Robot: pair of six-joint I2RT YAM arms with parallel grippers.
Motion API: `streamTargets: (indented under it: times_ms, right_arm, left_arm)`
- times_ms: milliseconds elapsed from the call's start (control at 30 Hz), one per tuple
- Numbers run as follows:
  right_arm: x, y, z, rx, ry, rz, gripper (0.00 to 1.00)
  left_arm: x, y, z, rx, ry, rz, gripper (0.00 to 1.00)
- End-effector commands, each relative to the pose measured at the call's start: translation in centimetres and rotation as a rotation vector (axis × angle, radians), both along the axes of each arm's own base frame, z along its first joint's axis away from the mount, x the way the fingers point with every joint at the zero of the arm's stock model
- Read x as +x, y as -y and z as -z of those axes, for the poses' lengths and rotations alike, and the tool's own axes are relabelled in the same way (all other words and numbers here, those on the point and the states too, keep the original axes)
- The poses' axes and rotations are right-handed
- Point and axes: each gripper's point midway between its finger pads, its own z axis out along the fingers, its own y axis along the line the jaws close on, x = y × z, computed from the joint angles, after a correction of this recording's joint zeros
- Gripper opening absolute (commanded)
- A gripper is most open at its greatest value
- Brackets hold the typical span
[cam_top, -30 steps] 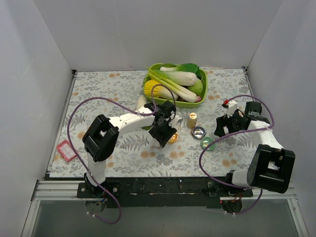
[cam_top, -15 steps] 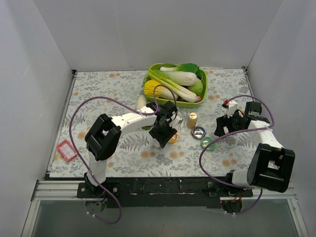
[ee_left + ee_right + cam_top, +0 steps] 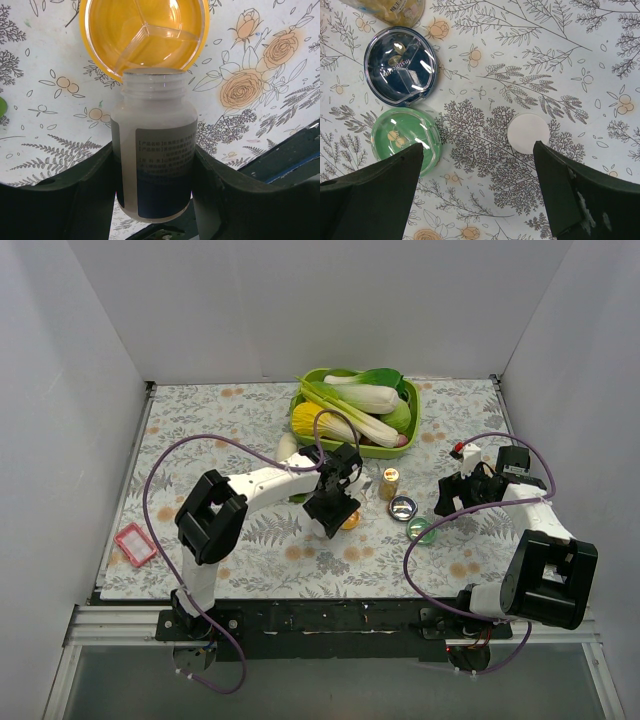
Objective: Sort the pills into containers
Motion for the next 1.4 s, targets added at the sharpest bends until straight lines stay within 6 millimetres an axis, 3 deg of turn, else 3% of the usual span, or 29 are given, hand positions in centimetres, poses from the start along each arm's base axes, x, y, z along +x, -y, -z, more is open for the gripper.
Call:
streamTargets:
  times_ms: [0, 1367]
  right_arm:
    - [0.11, -0.20, -0.52, 0.020, 0.008, -0.013, 0.98]
    - [0.03, -0.19, -0.36, 0.024, -0.001, -0.013, 0.98]
  left_arm:
    - [0.20, 0.62, -0.94, -0.008, 0.018, 0.000, 0.00]
    - [-0.18, 0.45, -0.44, 0.067, 0.029, -0.005, 0.00]
